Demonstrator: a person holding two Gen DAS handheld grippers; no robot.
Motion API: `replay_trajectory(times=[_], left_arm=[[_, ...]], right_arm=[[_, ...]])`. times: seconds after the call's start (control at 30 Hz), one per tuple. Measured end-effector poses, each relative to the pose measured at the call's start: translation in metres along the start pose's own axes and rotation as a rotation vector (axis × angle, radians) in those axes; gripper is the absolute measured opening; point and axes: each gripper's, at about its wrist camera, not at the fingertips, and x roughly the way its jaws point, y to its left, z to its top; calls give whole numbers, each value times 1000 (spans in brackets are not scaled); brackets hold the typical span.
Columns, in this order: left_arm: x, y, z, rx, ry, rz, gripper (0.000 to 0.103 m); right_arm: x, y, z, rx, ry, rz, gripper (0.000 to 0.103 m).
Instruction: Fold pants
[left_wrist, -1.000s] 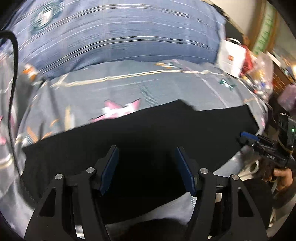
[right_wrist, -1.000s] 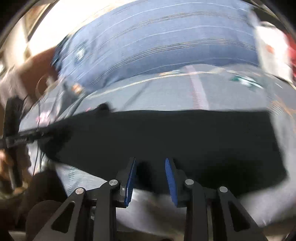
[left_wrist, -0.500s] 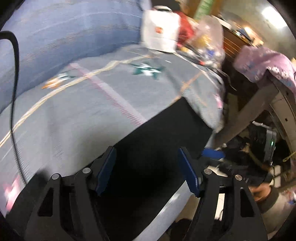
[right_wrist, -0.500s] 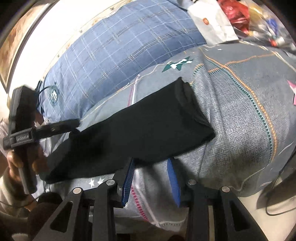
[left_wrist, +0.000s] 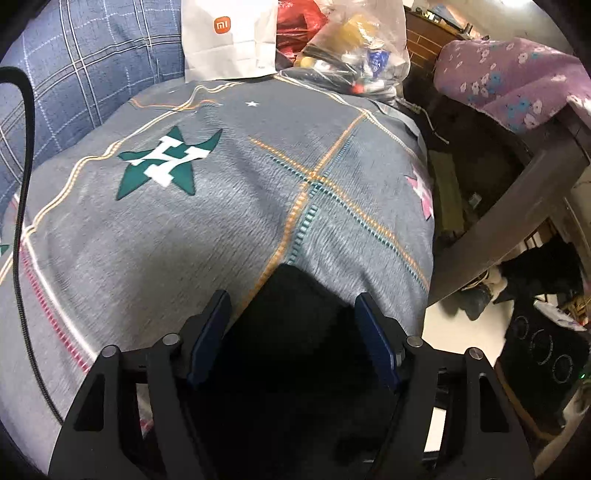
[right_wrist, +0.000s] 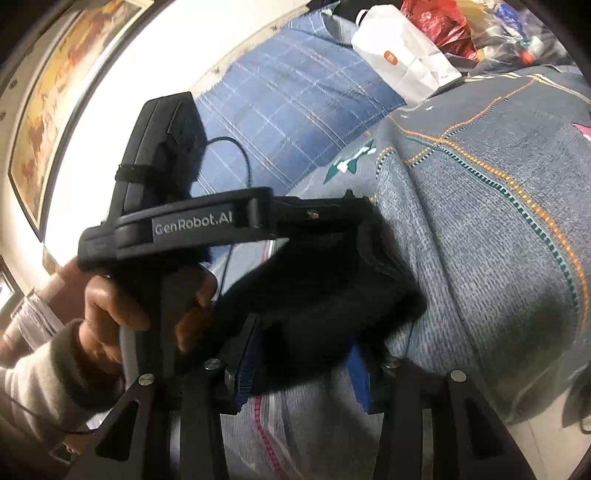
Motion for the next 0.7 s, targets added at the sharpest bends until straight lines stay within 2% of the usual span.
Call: replay_trajectory(times=[0.03,0.07,0.1,0.13,0.2,0.33,0.37,0.5,0.6,0.7], left_arm=[[1,1,1,-5,0,-9,47],[3,1,1,-6,-1,-4,43],[3,1,2,-7,-4,-2,34],[2,3,2,-15,-3,-7,23],[-9,10,1,-55,-12,-30,17],[-60,25,-7,-122,-104,-73,17],[-84,33,-13,-158,-148,-92,17],[-166,69,-52,-261,-265,-64,17],[-215,94,-97,-318,-315,15,31],[-249,124,-152,-434,-347,77,55]], right_arm=[[1,-1,1,6,-8,6,39],[5,-1,3,3,-10,-4,25],[7,0,4,-2,-3,-22,13],[10,0,5,5,7,-19,12],[7,8,10,-3,15,-22,10],[-5,46,25,-119,6,10,10],[-6,62,28,-163,13,26,10],[0,131,30,-385,71,100,10],[23,172,18,-507,160,164,10],[63,198,1,-553,322,253,13]])
